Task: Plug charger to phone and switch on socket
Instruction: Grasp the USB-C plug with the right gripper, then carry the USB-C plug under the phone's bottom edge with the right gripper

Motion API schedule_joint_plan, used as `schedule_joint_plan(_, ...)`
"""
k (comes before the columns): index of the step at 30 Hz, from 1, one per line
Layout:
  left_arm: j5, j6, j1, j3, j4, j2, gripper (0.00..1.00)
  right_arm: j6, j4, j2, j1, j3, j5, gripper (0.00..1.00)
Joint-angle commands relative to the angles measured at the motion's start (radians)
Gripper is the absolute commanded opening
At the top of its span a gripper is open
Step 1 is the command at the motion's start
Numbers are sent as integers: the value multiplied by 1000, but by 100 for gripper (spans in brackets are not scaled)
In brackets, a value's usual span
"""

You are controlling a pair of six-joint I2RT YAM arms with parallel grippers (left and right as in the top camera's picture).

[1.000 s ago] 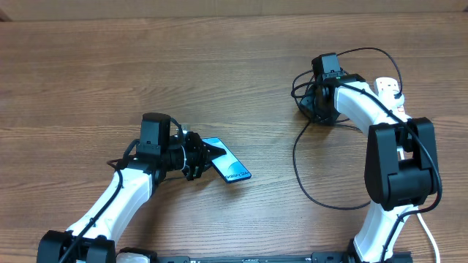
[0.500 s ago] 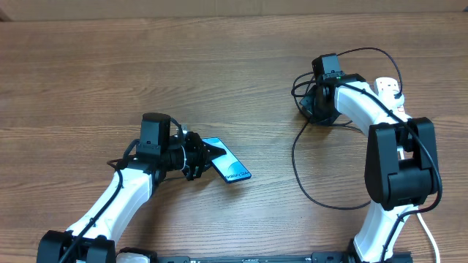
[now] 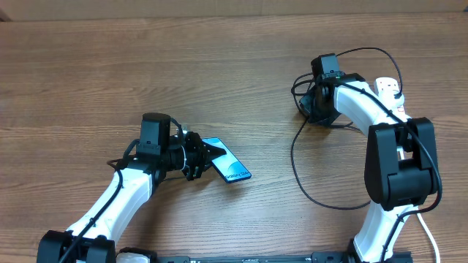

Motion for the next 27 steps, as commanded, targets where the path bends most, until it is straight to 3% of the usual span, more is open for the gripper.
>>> schedule_joint_plan(1,32,22,-7,18,4,-13,6,29,-43,55,-2,-45,36,8)
schedule_joint_plan(7,38,22,-7,18,4,-13,6,26,-16,55,-2,-45,39,4)
schedule_joint_plan(15,38,23,-7,18,4,-13,6,-82,-6,27,-2,10,28,4)
schedule_joint_plan(27,74,105,-6,18,17,-13,5,-320,-37,-280,-1,34,-204,4)
